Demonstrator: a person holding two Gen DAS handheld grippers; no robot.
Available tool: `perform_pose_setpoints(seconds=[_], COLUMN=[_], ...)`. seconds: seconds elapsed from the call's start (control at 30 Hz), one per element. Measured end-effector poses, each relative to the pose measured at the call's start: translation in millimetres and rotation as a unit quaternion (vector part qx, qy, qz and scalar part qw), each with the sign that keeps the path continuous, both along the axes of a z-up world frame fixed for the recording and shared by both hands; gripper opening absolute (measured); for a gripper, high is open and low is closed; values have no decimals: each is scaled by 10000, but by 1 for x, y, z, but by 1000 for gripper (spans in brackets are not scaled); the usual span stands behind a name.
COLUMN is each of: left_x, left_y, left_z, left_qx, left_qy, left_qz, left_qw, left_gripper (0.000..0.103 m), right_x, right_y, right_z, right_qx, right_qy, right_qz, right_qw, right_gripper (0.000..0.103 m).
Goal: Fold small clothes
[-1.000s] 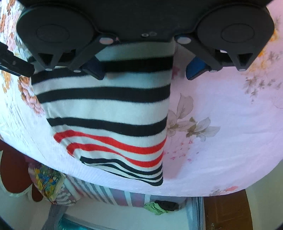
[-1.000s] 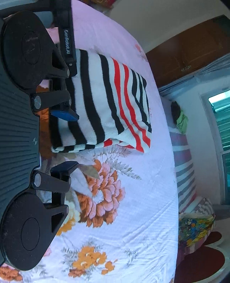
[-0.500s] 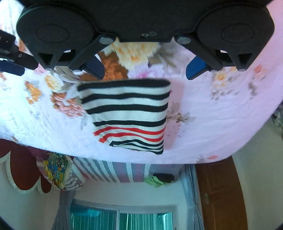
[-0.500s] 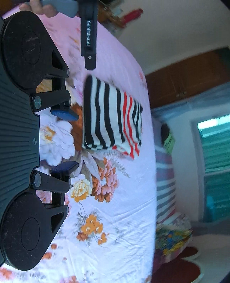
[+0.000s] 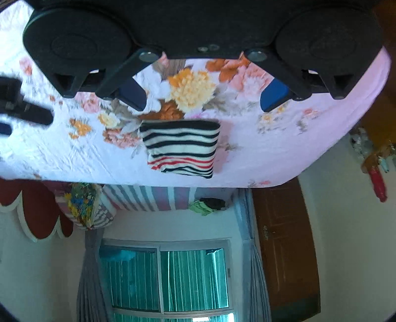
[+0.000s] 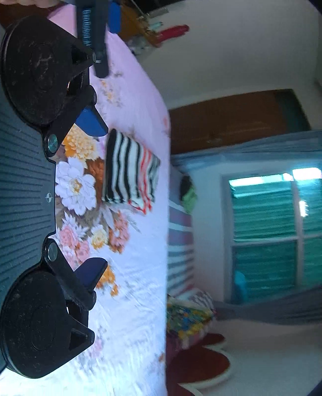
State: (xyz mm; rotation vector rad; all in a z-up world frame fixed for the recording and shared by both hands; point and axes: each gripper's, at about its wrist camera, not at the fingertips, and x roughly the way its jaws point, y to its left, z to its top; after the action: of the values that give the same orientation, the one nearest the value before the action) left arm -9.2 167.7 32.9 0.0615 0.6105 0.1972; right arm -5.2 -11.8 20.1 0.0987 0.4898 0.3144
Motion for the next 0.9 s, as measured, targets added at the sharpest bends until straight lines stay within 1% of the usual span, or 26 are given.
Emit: perform_pose_setpoints(seconds=[0.07,0.17,0.37,0.47,0.7,0.9], left_x=[-11,-25,-46,-51,-55,-56], left_y=[-4,-4,-3,0,5,11], left_z=[2,3,6,8,9,11], left_qx=[25,-98,-170,-258,-284,-380], left_qy=[7,59,35,49,28,4], left_qz=[-2,11,42,76,194,287], left_qw=[10000,9999,9998,9996,9994,9989], left_gripper=[98,98,98,98,98,98], right_x=[-15,-33,-58,-63,-68,-66], right_y=[0,0,1,2,-1,1], right_z=[7,12,18,18,21,20], right_qx=[-67,-28,-60,-73,-35,-140], right_qy=[-149,-234,-348,-375,-409,-415], right_qz=[-85,-84,-81,-91,-174,-240], right_qw=[9998,9997,9993,9992,9990,9988], right_gripper=[103,103,103,103,103,103])
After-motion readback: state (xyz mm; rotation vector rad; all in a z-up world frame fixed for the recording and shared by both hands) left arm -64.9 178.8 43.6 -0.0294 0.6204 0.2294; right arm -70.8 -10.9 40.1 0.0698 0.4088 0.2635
